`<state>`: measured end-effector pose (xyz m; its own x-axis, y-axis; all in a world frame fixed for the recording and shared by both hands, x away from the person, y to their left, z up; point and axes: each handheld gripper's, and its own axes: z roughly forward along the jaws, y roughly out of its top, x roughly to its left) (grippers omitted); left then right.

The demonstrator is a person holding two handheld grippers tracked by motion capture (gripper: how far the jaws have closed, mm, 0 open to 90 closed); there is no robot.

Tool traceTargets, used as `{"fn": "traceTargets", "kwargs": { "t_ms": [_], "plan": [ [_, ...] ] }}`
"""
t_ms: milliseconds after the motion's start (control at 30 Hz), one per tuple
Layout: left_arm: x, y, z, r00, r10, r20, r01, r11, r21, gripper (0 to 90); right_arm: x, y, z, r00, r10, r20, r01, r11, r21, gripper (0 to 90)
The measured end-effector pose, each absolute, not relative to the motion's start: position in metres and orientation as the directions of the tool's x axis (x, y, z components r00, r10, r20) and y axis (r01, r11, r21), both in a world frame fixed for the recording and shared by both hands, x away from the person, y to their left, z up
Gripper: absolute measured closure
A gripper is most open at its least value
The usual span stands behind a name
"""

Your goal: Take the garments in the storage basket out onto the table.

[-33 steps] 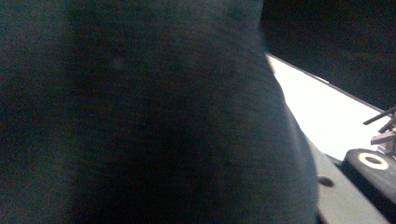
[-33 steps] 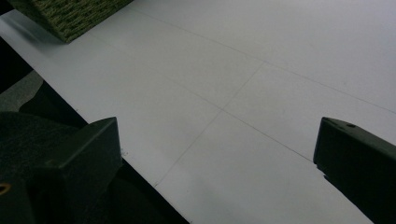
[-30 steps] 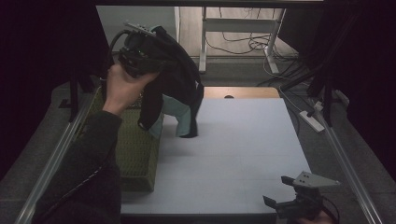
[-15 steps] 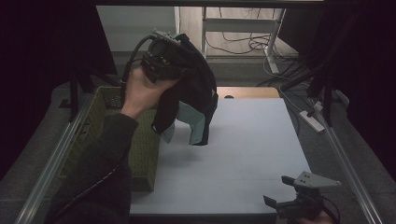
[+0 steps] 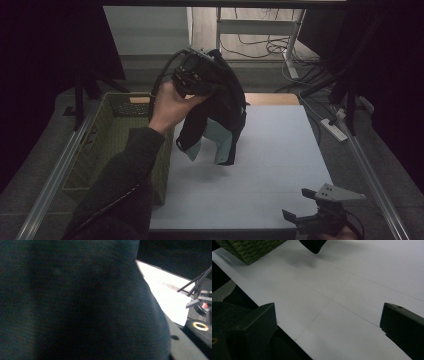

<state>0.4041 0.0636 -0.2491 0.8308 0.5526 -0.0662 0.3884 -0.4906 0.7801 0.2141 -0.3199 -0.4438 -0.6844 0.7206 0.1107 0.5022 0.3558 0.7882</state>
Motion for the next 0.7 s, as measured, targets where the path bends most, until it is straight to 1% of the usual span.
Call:
{"fn": "traceTargets", "kwargs": {
  "t_ms": [367,700],
  "plan": [
    [0.410,0.043,-0.284,0.847,0.525,-0.088,0.391,-0.501,0.772,75.8,0.214,-0.320,-0.444,-0.685,0.720,0.114,0.502,0.353,0.790,1.0],
    [0.416,0.032,-0.318,0.849,0.513,-0.123,0.419,-0.515,0.748,75.0,0.214,-0.320,-0.444,-0.686,0.719,0.114,0.502,0.353,0.790,1.0]
  ]
}}
